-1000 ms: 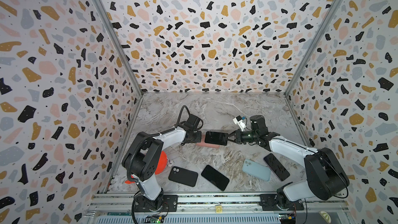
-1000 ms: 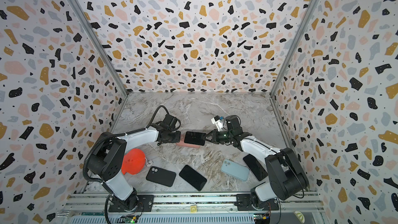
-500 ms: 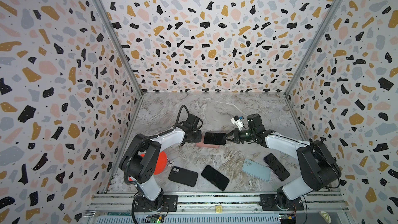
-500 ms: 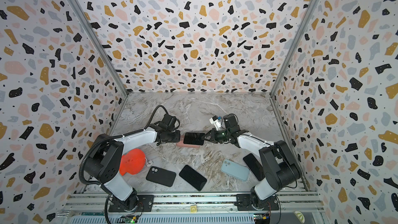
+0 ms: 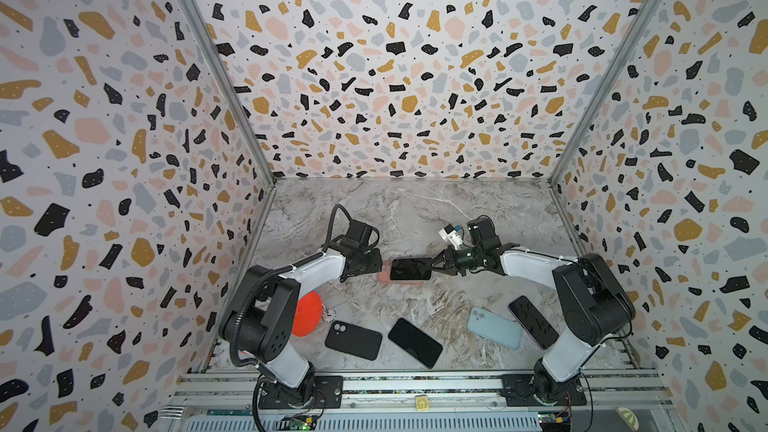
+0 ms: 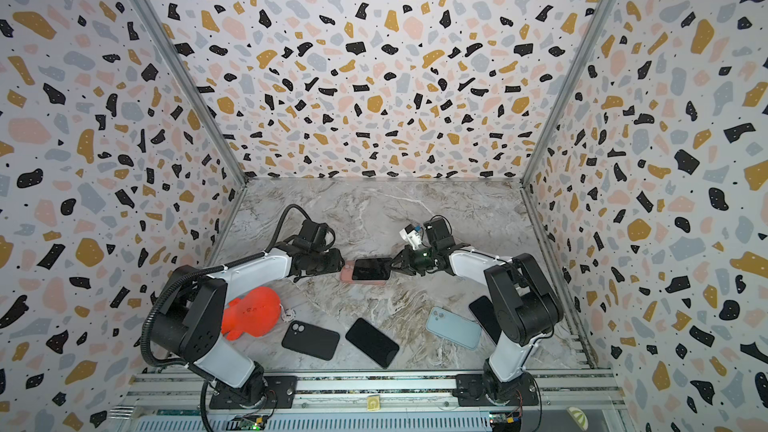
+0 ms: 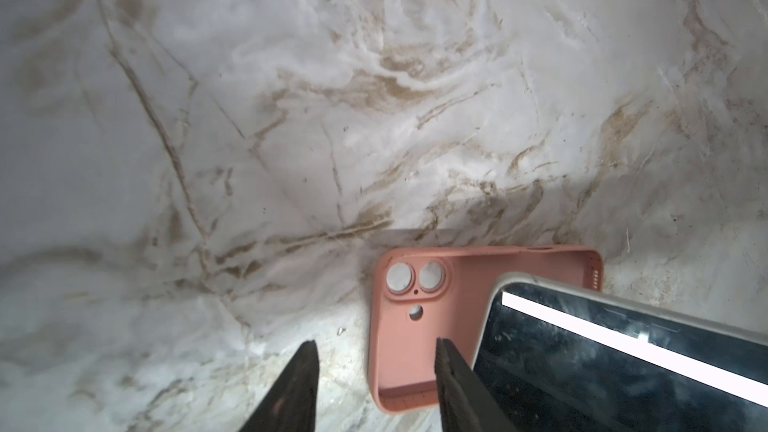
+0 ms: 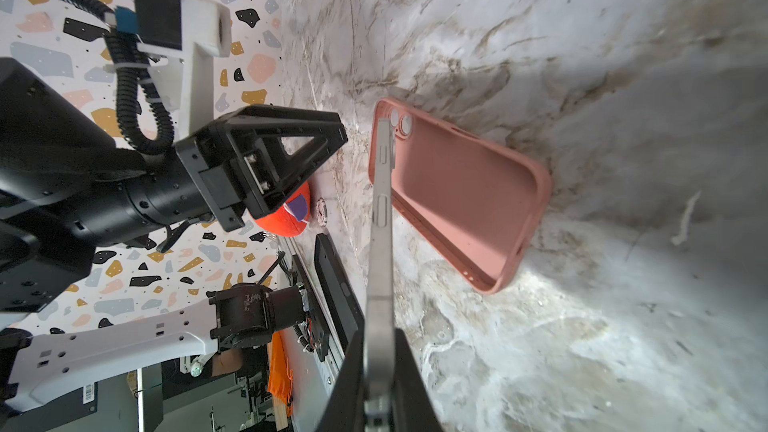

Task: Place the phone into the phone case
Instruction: 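Lift the pink case with the left gripper while the right brings the phone over, then push the phone into the case with the right gripper while the left holds it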

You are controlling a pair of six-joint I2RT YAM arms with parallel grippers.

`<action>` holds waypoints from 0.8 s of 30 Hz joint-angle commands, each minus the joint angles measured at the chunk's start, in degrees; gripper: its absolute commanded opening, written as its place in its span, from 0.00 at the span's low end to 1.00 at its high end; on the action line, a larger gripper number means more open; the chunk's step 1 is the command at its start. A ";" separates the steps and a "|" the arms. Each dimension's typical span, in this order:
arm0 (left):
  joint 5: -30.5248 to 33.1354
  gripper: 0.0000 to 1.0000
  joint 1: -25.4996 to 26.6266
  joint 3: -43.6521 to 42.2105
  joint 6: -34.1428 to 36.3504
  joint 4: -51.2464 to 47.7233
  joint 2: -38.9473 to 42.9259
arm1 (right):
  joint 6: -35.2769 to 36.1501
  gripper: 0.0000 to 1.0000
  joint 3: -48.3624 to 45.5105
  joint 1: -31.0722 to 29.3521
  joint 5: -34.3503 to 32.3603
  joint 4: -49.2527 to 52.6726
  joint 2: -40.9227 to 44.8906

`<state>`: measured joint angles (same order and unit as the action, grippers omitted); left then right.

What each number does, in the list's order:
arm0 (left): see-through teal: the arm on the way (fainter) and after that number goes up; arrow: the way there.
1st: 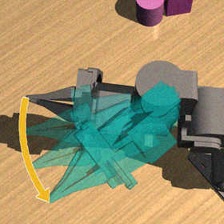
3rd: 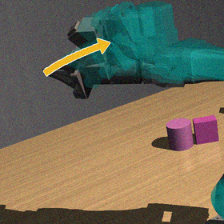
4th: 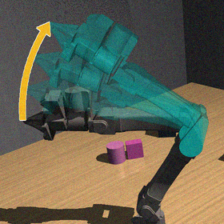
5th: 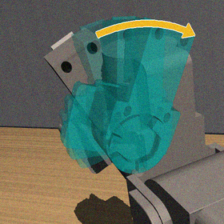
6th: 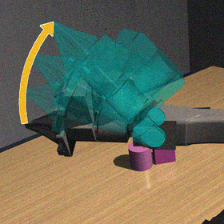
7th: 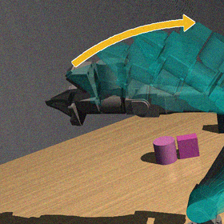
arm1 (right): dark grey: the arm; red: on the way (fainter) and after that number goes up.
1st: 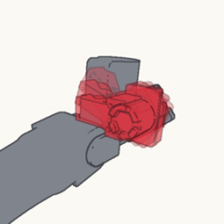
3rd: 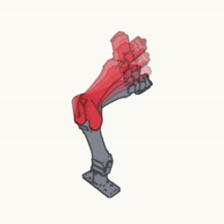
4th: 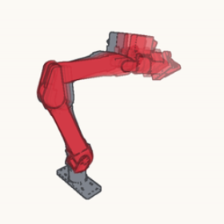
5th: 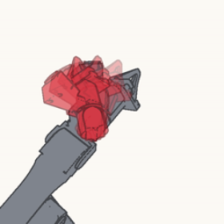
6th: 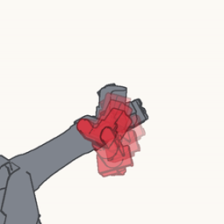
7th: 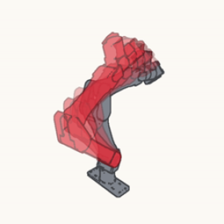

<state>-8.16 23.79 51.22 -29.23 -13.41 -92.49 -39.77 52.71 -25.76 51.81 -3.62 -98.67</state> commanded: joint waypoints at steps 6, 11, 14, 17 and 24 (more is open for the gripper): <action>-3.70 0.52 -0.01 -2.63 -2.40 5.19 1.74 | 1.79 0.00 4.20 -1.64 0.76 2.93 -1.83; -4.48 0.52 -0.01 -4.13 -3.18 6.66 0.97 | 2.93 0.00 5.48 -2.30 0.81 5.49 -3.49; -5.15 0.51 -0.06 -5.36 -3.77 7.76 1.16 | 3.03 0.00 5.48 -2.61 1.50 5.98 -3.87; -5.71 0.51 -0.05 -6.28 -4.42 8.94 1.34 | 3.03 0.00 5.48 -2.68 2.31 6.83 -4.37; -6.95 0.50 0.00 -7.08 -5.57 11.29 0.46 | 3.63 0.00 7.39 -2.67 1.68 11.45 -7.43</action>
<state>-13.93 23.79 44.62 -33.93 -4.75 -92.44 -37.54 58.50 -27.88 53.47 2.87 -104.88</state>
